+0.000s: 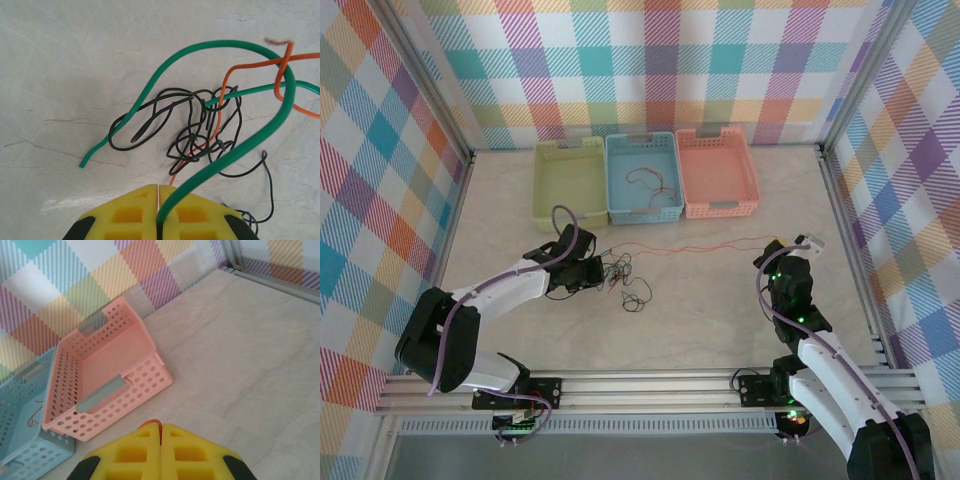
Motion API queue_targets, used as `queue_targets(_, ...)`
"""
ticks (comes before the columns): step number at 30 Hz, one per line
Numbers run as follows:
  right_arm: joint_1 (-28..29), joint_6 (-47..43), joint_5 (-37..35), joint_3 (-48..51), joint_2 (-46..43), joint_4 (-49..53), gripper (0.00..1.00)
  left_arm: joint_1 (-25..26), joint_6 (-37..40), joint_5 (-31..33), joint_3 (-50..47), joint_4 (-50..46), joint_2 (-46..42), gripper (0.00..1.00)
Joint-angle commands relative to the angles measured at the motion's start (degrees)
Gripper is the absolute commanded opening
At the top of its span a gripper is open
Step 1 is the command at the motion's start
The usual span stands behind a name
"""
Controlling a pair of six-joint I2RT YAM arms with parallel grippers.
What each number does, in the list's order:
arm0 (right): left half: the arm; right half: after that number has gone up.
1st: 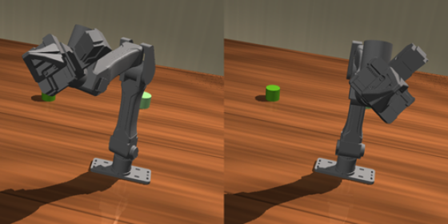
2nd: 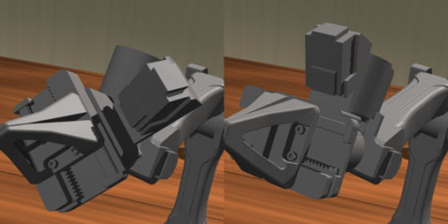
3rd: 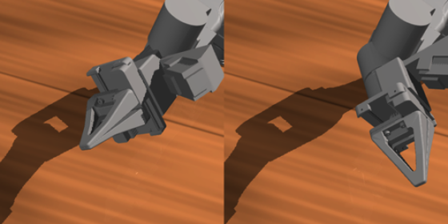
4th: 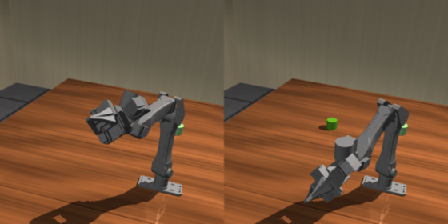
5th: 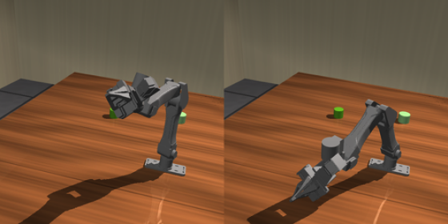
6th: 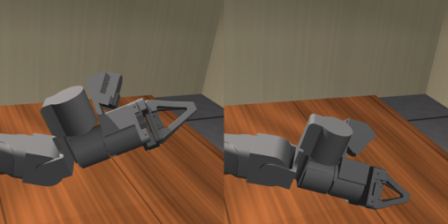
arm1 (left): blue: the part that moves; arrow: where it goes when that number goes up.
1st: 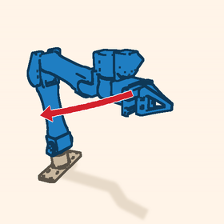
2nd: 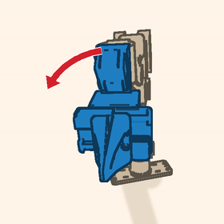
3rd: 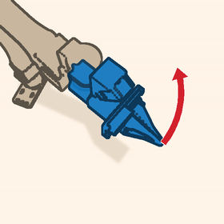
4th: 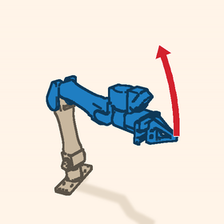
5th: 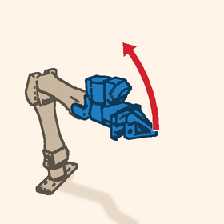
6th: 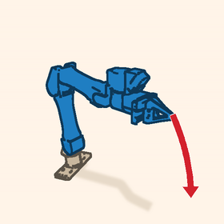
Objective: Untangle the cables
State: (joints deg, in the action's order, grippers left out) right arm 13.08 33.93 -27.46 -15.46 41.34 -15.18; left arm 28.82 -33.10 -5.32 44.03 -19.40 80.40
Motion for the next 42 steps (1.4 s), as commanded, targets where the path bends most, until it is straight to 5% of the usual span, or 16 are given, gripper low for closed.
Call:
queue_targets(1, -1.01, 2.29, -1.77, 0.52, -1.0, 1.03, 0.0, -1.19, 0.6, 0.49, -1.18, -0.38, -1.69, 0.06)
queue_targets(15, -3.26, 1.02, 0.04, -2.33, -4.15, 6.01, 0.0, -1.22, 0.41, 1.13, -0.8, -0.73, -1.11, 0.01)
queue_targets(29, -9.52, -8.11, 13.18, -20.29, -2.01, 23.9, 0.0, -1.14, 0.24, 1.81, -0.71, -0.98, -0.95, 0.0)
queue_targets(42, -9.72, -17.87, 22.69, -37.92, 0.74, 36.75, 0.0, -1.13, 0.28, 1.7, -0.26, -1.27, -0.23, 0.0)
